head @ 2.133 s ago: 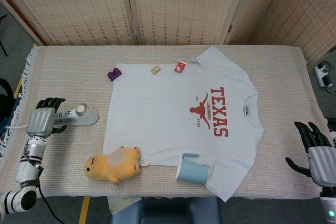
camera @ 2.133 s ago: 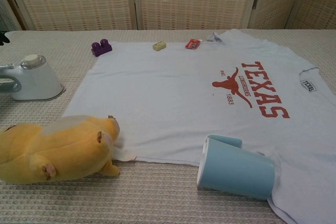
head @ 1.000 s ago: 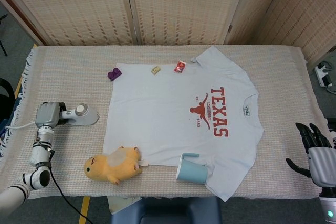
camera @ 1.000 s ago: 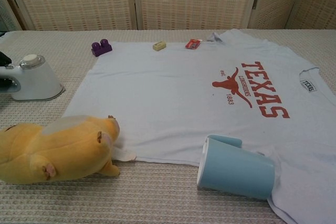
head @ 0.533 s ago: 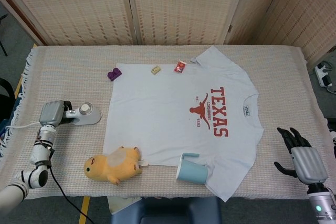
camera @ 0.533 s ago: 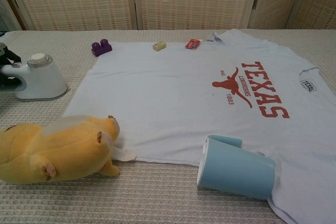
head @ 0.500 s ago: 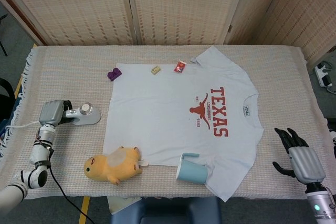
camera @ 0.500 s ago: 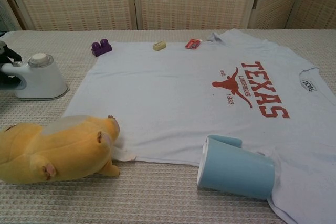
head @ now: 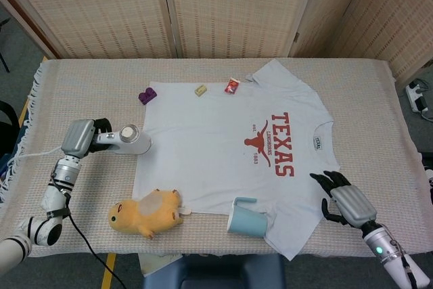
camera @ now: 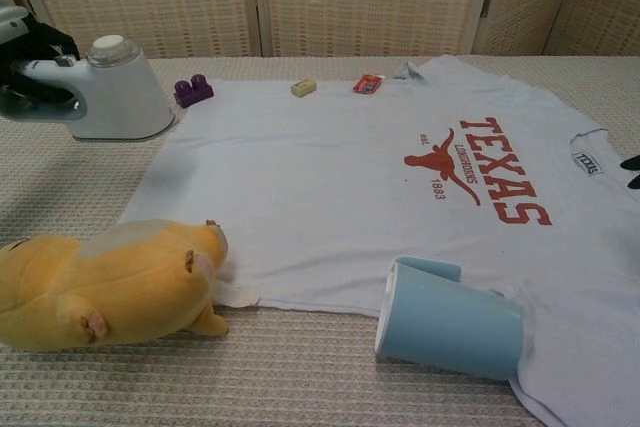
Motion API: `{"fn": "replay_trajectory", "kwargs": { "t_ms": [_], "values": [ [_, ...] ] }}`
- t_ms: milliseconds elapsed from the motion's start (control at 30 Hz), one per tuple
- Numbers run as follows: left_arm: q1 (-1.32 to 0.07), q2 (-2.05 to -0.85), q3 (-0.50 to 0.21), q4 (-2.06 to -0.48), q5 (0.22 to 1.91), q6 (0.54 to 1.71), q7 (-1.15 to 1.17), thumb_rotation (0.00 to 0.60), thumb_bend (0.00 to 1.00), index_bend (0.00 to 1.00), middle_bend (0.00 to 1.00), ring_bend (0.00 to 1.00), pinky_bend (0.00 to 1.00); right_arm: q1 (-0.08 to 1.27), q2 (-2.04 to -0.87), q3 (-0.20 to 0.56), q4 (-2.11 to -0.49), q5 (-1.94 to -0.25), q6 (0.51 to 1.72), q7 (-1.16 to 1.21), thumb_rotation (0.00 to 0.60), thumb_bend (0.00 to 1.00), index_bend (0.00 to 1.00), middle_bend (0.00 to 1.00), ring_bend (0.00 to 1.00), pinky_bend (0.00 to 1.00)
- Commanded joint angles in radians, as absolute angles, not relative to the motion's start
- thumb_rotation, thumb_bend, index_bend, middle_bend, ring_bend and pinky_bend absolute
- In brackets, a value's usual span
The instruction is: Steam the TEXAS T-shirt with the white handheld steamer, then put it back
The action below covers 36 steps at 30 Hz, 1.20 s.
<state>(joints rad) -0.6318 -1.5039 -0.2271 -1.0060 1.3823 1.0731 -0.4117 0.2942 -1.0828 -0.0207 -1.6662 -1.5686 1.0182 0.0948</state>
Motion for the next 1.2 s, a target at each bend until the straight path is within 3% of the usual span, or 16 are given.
{"fn": "replay_trajectory", "kwargs": {
  "t_ms": [33,233,633,1000,1200],
  "values": [
    [-0.665,-1.490,-0.223,-1.103,1.422,1.090,-0.359,0.600,0.51,1.00,1.00,0.90,0.68,0.353,-1.128,-0.036,-1.606,-1.607,0.949,0.140,0.295,0.86,0.00,0.07,0.00,0.00],
    [-0.724,-1.547,-0.216,-1.139,1.438,1.061,-0.243,0.600,0.51,1.00,1.00,0.90,0.69,0.410,-1.230,-0.057,-1.492,-1.645,0.894,0.177,0.291,0.88,0.00,0.04,0.00,0.00],
    [-0.838,-1.757,-0.229,-0.965,1.402,0.980,-0.142,0.600,0.51,1.00,1.00,0.90,0.69,0.416,-1.355,-0.103,-1.322,-1.671,0.937,0.246,0.291,0.90,0.00,0.04,0.00,0.00],
    [-0.908,-1.941,-0.247,-0.651,1.356,0.925,-0.145,0.600,0.51,1.00,1.00,0.90,0.69,0.409,-1.369,-0.126,-1.300,-1.655,0.964,0.260,0.294,0.90,0.00,0.04,0.00,0.00],
    [-0.900,-1.959,-0.260,-0.498,1.317,0.874,-0.207,0.600,0.51,1.00,1.00,0.90,0.69,0.410,-1.370,-0.128,-1.300,-1.640,0.967,0.260,0.295,0.90,0.00,0.04,0.00,0.00]
  ]
}}
